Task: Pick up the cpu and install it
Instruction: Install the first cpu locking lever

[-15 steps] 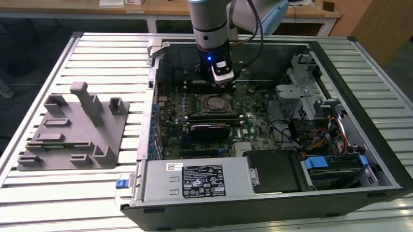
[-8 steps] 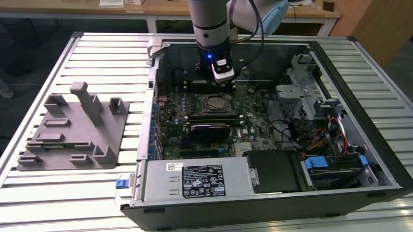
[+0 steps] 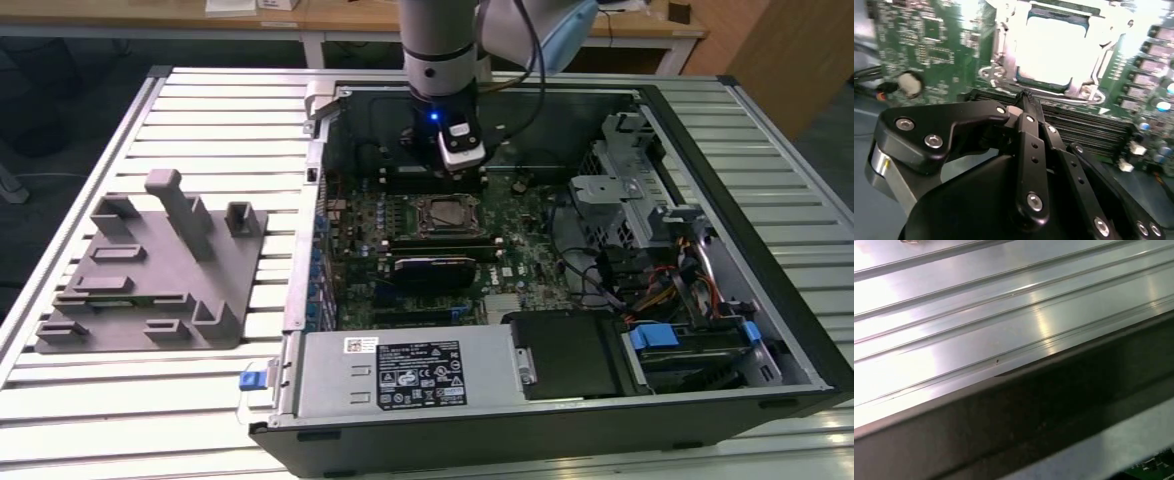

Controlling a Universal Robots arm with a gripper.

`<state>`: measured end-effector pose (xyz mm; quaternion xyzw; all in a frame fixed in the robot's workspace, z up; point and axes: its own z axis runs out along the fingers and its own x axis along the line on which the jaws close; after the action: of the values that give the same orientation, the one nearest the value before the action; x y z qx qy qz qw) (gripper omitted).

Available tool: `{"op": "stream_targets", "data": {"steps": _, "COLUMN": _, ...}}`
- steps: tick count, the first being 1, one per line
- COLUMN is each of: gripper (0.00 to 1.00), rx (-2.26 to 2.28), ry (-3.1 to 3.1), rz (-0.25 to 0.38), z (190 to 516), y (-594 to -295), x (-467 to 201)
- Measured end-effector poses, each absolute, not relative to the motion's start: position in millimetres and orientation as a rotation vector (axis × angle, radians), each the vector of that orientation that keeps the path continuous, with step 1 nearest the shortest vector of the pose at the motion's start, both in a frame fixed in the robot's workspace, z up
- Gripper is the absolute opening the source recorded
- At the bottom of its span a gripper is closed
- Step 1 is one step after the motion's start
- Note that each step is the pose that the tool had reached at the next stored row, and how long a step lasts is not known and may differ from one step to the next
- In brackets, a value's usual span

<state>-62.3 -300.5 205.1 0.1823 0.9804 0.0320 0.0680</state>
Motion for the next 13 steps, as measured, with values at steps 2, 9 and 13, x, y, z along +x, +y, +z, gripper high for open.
{"op": "stream_targets", "data": {"steps": 2, "gripper": 0.11, "rx": 0.556, "ry": 2.983, "rz": 0.089, "z": 205, "y": -302, "x": -61}}
{"op": "stream_targets", "data": {"steps": 9, "gripper": 0.11, "rx": 0.561, "ry": 3.008, "rz": 0.083, "z": 205, "y": -317, "x": -56}}
{"op": "stream_targets", "data": {"steps": 13, "gripper": 0.11, "rx": 0.563, "ry": 3.016, "rz": 0.080, "z": 205, "y": -326, "x": -54}}
